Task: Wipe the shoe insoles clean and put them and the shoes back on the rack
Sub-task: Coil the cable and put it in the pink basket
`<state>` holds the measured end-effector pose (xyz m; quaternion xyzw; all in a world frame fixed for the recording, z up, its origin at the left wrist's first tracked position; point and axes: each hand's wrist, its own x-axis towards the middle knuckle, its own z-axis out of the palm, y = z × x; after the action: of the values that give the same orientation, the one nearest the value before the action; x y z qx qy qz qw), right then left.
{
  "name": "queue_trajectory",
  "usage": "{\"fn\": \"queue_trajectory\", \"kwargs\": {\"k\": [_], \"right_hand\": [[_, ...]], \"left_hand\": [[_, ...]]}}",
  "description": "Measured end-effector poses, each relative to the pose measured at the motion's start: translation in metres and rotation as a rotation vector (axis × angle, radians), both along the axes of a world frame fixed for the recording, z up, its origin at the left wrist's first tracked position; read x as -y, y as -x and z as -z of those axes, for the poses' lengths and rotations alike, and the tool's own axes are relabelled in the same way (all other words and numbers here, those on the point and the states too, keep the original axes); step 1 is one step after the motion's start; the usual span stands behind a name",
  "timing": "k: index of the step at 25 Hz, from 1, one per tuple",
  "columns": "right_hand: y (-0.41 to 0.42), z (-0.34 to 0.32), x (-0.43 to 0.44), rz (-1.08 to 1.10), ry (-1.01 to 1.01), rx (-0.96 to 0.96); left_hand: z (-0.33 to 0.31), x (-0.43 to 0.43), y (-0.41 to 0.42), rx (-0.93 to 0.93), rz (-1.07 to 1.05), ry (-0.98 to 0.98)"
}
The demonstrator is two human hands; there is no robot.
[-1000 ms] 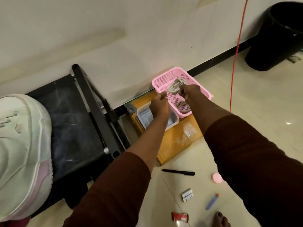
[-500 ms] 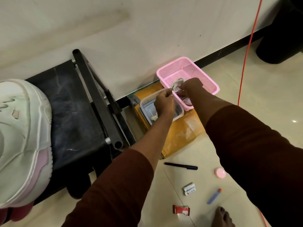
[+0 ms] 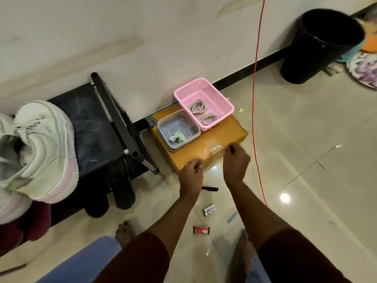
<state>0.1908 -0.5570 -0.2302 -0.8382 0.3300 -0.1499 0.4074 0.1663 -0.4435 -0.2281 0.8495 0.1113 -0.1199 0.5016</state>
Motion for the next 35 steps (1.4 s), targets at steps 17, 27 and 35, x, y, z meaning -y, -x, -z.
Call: {"fn": "queue_trajectory", "kwargs": {"k": [17, 27, 35], "right_hand": [[0.138, 0.209, -0.025, -0.352, -0.041, -0.609], [0.152, 0.210, -0.029, -0.331, 0.045, -0.379], [0.078, 0.130, -0.021, -0.170, 0.018, 0.070]], "left_hand": [[0.203, 0.009, 0.068, -0.117, 0.700, -0.626], [0.194, 0.023, 0.061, -0.219, 0.755, -0.690], [0.092, 0.031, 0.018, -0.037, 0.138, -0.276]]}}
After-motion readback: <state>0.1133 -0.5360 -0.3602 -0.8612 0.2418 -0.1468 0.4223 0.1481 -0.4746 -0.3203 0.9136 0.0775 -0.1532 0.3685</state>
